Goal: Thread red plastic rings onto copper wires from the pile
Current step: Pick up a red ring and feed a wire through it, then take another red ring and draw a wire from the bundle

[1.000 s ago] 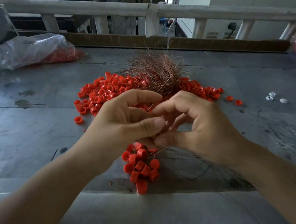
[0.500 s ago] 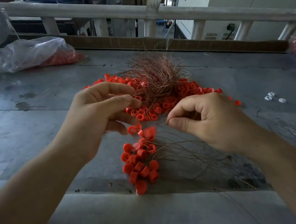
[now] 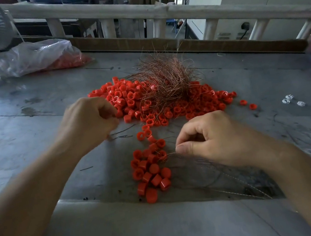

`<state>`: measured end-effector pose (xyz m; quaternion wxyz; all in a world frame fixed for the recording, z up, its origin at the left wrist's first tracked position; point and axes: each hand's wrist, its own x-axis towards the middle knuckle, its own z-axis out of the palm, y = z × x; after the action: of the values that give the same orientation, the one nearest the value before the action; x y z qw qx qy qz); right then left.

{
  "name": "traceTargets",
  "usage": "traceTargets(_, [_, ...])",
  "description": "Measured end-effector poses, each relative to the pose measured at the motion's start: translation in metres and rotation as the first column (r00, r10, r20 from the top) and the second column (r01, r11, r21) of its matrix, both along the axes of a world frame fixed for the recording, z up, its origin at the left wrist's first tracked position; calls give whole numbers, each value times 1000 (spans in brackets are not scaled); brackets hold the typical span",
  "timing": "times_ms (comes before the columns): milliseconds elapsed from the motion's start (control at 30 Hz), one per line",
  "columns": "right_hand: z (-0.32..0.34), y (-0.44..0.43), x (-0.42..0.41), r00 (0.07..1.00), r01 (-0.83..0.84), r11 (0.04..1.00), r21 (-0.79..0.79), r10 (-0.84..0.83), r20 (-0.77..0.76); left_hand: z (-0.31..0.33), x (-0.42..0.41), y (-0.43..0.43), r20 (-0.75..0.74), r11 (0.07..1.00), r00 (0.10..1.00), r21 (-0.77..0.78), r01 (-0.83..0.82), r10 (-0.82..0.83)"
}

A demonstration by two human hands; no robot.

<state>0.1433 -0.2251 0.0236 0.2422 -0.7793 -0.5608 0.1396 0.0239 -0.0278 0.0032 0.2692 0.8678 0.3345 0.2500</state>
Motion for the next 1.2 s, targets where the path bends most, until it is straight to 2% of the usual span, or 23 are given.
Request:
traceTargets(200, [6,-3,8,995,95,993,66,-96,13,6,-8,8,-257,993,965,94,72,-46])
traceTargets(367, [4,-3,16,977,199,973,115,-206,59,4,-10,11,-328,990,944,107,87,-47])
traceTargets(433, [1,-3,20,963,237,965,114,-249,101,5,-9,8,-304,986,951,138,95,-49])
traceTargets(567, [-7,-2,34,908,353,930,104,-367,199,8,-3,-7,-63,989,994,112,97,-90])
traceTargets(667, [-12,-2,49,845,463,870,171,-491,210,9,-1,-23,27,984,988,97,148,-151])
traceTargets(800, [-17,-1,62,828,507,825,251,-547,126,8,-1,-28,38,977,979,93,194,-198])
traceTargets(1033, [-25,8,62,906,397,884,248,-421,50,9,-3,-27,38,973,980,132,191,-197])
traceTargets(1133, [-25,8,62,902,396,843,364,-431,15,9,-2,-29,34,967,976,144,209,-216])
traceTargets(1200, [-23,6,60,888,411,764,497,-459,-29,10,-2,-30,37,965,974,152,215,-223])
